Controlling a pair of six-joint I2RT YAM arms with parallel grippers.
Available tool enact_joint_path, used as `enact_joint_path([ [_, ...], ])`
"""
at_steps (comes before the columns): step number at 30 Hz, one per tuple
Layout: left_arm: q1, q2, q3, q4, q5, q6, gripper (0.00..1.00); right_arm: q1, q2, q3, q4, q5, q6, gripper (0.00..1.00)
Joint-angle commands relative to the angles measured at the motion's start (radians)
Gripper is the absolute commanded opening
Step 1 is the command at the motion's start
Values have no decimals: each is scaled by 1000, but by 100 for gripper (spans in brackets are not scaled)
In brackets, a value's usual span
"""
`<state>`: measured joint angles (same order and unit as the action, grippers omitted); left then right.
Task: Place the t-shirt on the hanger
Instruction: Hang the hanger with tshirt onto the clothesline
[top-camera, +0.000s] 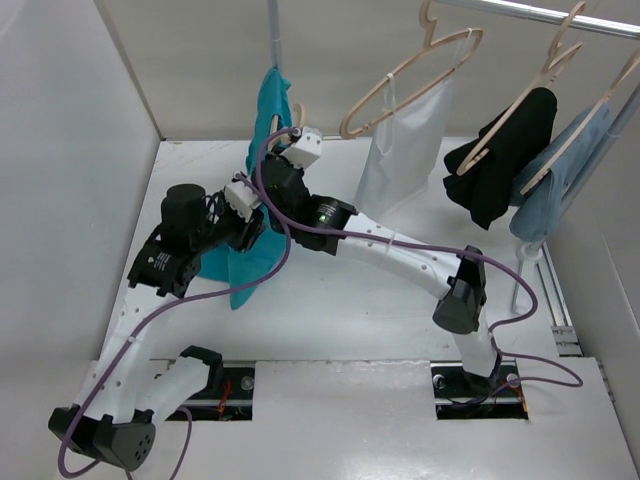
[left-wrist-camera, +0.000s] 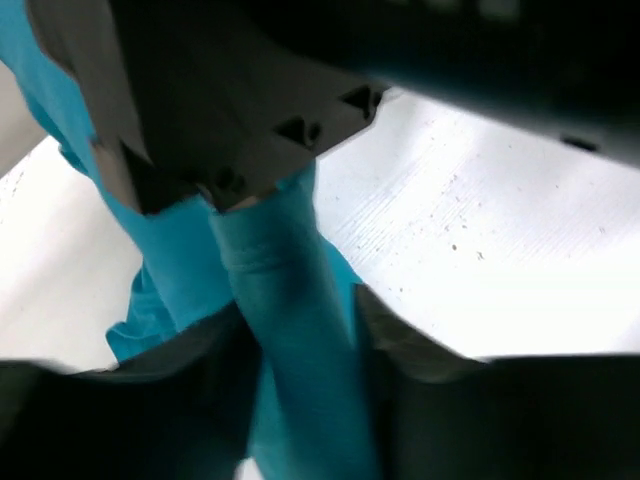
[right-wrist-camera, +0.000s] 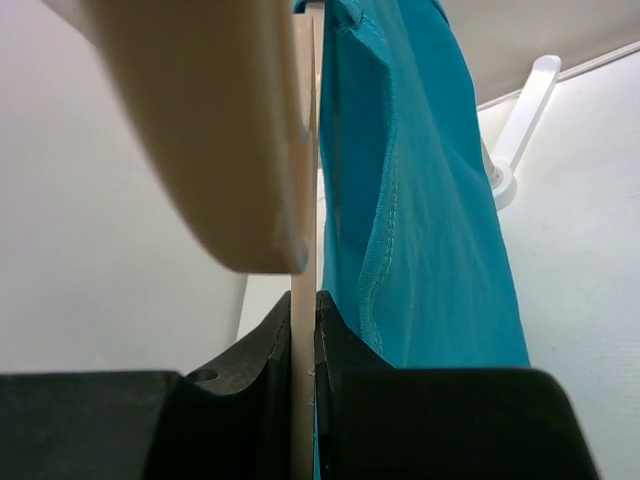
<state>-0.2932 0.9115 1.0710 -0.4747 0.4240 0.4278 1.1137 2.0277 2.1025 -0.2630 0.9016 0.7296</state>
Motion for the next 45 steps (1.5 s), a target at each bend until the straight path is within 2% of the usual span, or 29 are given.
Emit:
enact_joint_path([
  [1,-3,1,-35,56,-85,112,29,18,-9,7,45,-53,-10,0],
  [3,-3,1,-46,56,-94,112,11,18,-9,-15,45,-76,-10,0],
  [5,-3,-8,-46,67,-94,77,0,-1,-9,-30,45,-113,-10,0],
  [12,-3,-46,1,67,-154,-63,0,-20,-87,-163,93,-158,-42,1],
  [18,-3,-91,32,42,-142,-153,0,-20,-123,-194,102,-228,-174,27],
  [19,-3,-105,32,42,-128,-168,0,-20,-133,-206,102,-237,-183,38],
  [23,-3,-114,76,-11,-102,-242,0,-20,-171,-258,102,-271,-216,60],
  [26,-3,-123,60,-24,-77,-291,0,-20,-202,-279,102,-285,-236,68],
  [31,-3,-132,-17,-2,-68,-349,0,-20,-222,-282,102,-357,-370,82],
  [32,-3,-132,-17,7,-68,-350,0,-20,-222,-282,102,-368,-381,88],
  [33,-3,-132,-26,7,-68,-360,0,-20,-236,-291,102,-378,-390,99],
  [38,-3,-114,-26,18,-100,-383,0,-20,-296,-354,102,-388,-400,99],
  [45,-3,-123,-46,51,-110,-446,0,-20,-353,-354,39,-481,-538,99],
])
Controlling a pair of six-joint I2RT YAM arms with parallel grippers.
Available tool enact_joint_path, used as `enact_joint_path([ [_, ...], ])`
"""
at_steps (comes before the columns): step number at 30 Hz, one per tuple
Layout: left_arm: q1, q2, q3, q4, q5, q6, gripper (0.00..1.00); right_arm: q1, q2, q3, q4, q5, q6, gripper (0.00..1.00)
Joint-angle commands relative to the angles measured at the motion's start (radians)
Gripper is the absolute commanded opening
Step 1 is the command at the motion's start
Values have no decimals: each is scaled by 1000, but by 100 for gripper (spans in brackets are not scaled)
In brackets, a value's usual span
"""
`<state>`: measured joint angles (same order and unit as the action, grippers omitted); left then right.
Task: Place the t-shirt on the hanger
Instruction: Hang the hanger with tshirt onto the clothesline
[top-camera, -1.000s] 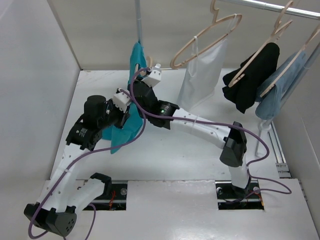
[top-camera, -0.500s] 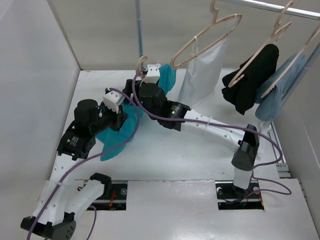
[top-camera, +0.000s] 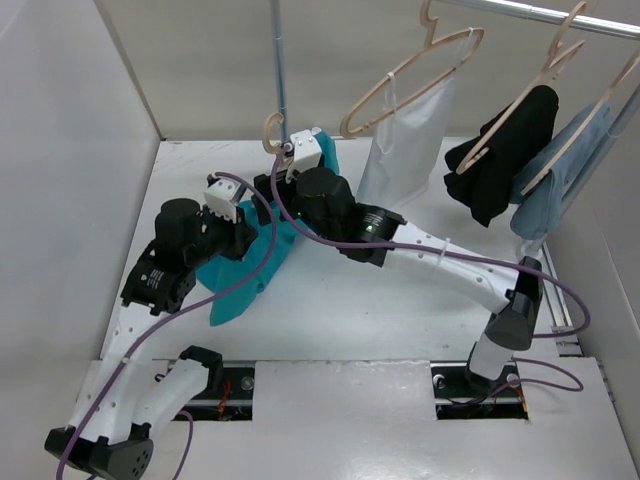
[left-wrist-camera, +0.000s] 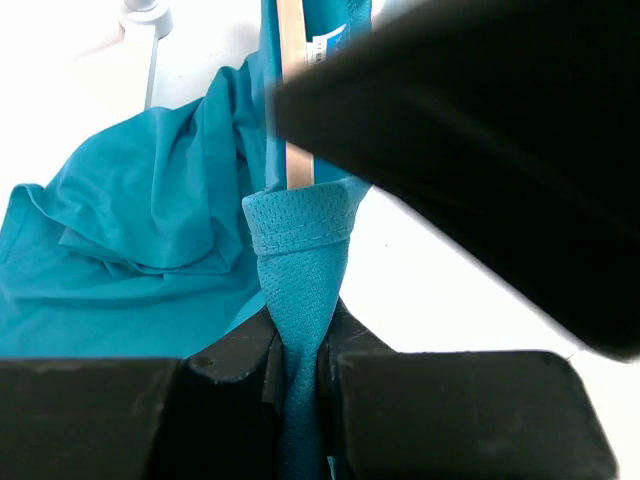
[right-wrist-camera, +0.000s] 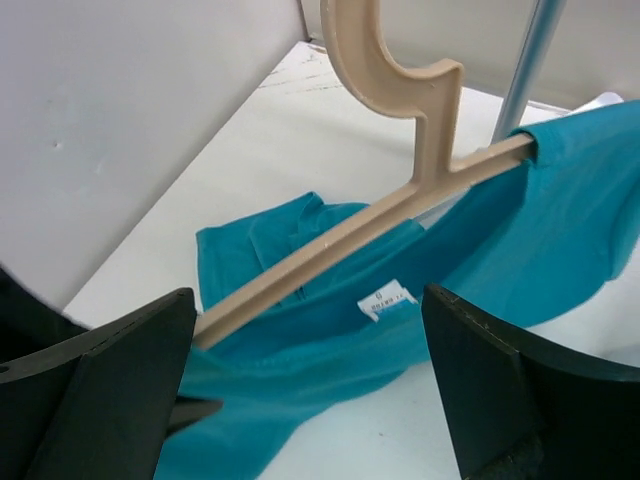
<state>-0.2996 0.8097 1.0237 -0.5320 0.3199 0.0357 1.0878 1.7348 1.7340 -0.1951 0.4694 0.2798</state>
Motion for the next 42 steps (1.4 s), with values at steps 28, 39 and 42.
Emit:
enact_joint_path([
  [28,4,549,822,228,97,102,0,6,-475,-343,-62,-115,-439,99],
  [39,4,831,1131,214,134,89,0,6,-465,-324,-72,-58,-505,99],
  [42,4,878,1164,266,122,66,0,6,-456,-315,-63,-49,-514,99],
])
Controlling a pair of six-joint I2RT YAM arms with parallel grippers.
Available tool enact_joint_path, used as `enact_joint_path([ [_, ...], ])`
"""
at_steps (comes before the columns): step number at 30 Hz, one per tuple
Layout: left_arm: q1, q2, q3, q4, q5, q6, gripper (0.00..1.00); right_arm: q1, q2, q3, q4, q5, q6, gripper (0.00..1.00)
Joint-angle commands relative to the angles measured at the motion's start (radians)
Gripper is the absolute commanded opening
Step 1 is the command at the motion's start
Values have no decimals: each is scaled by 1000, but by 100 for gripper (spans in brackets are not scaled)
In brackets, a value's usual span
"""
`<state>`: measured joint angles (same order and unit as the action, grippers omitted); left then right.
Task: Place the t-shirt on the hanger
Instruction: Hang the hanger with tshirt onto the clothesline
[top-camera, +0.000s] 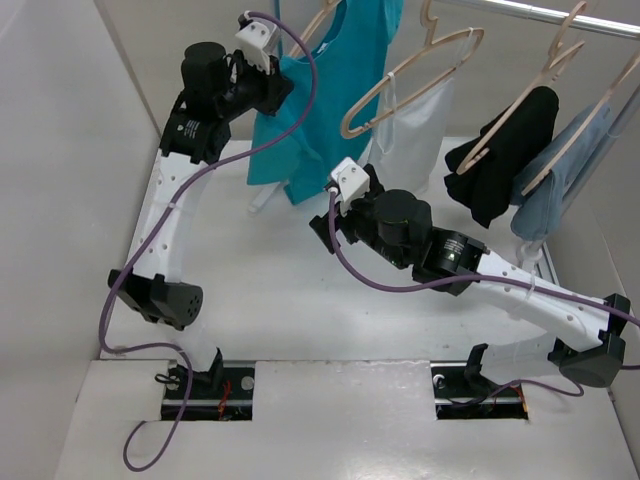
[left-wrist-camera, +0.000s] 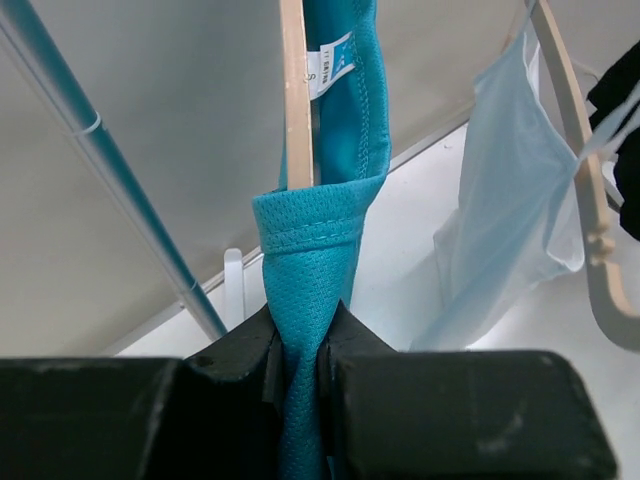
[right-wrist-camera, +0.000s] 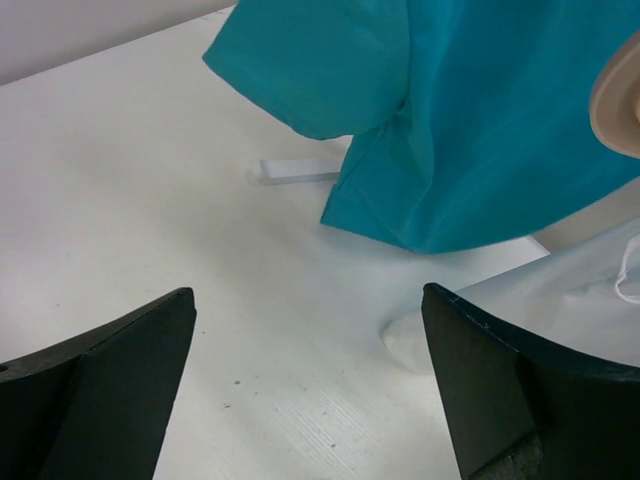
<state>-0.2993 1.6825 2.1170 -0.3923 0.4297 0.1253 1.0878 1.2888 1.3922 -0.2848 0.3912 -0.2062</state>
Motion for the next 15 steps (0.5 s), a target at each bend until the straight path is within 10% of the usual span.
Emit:
enact_joint_path([
  [1,3,31,83,162,0,-41,0,6,-9,27,27,29,-29,99],
  [15,-6,180,184,70,-52,-7,0,6,35,77,-31,60,-38,99],
])
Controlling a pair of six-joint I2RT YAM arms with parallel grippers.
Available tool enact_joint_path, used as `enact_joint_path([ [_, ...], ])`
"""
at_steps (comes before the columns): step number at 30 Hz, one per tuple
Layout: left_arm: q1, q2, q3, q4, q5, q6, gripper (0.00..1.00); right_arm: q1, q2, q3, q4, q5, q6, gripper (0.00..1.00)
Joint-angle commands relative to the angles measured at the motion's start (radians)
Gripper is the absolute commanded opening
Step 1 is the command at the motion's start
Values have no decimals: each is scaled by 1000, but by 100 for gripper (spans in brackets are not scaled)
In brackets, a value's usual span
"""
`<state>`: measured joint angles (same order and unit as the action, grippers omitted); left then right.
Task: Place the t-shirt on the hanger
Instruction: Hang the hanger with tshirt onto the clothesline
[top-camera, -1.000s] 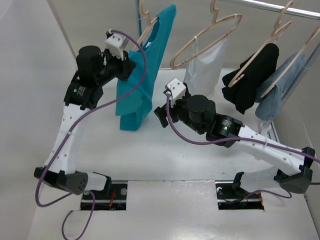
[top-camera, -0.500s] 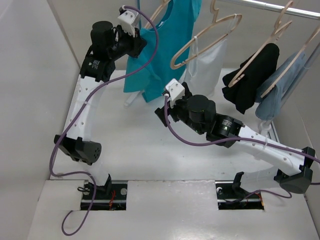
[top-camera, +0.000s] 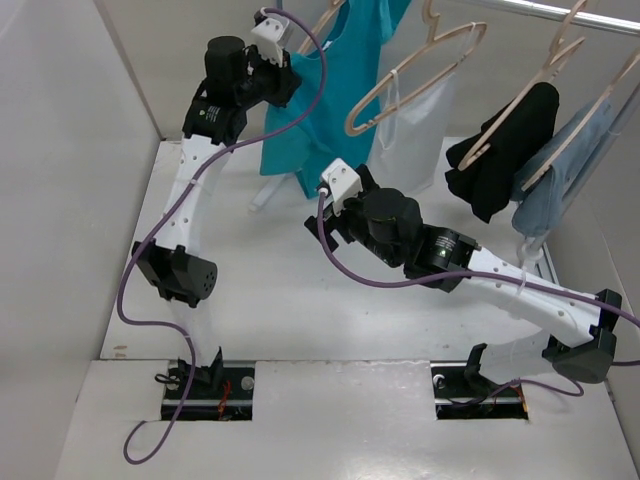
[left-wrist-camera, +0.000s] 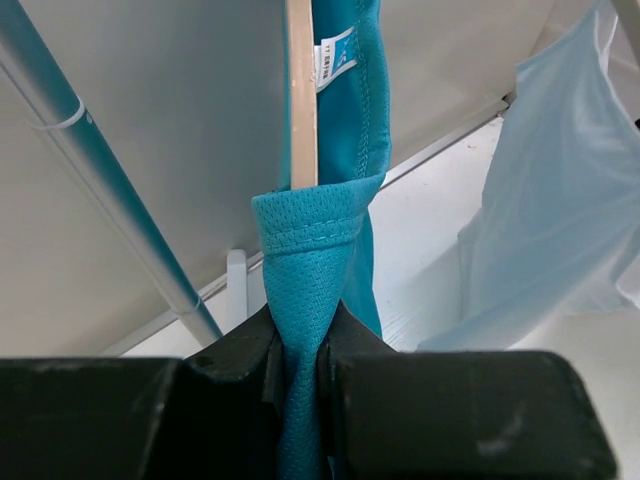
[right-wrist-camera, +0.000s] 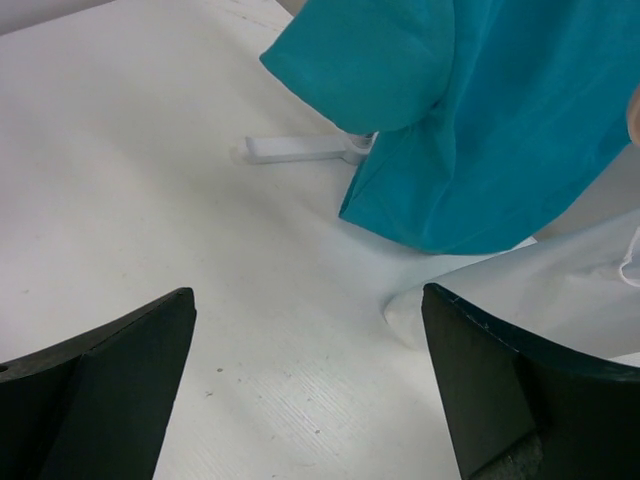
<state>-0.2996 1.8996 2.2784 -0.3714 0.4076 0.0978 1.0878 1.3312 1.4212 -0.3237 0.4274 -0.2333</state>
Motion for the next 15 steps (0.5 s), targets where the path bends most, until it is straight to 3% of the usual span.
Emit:
enact_joint_path([
  [1,-6,-37,13,29,-30,35,0,6,-7,48,8,24,-11,99],
  [9,-19,-117,-114,11,-73,65,0,6,-17,39,-2,24,-11,99],
  [10,-19,-137,-114,22,-73,65,18,6,-17,39,-2,24,-11,99],
  [12,-19,-146,-123,22,-98,65,40,6,-17,39,-11,24,-11,99],
  [14,-19,-178,-123,31,-98,65,57,6,-26,28,-11,24,-11,99],
  [15,-19,-188,-123,31,-98,65,61,6,-26,18,-11,13,-2,99],
])
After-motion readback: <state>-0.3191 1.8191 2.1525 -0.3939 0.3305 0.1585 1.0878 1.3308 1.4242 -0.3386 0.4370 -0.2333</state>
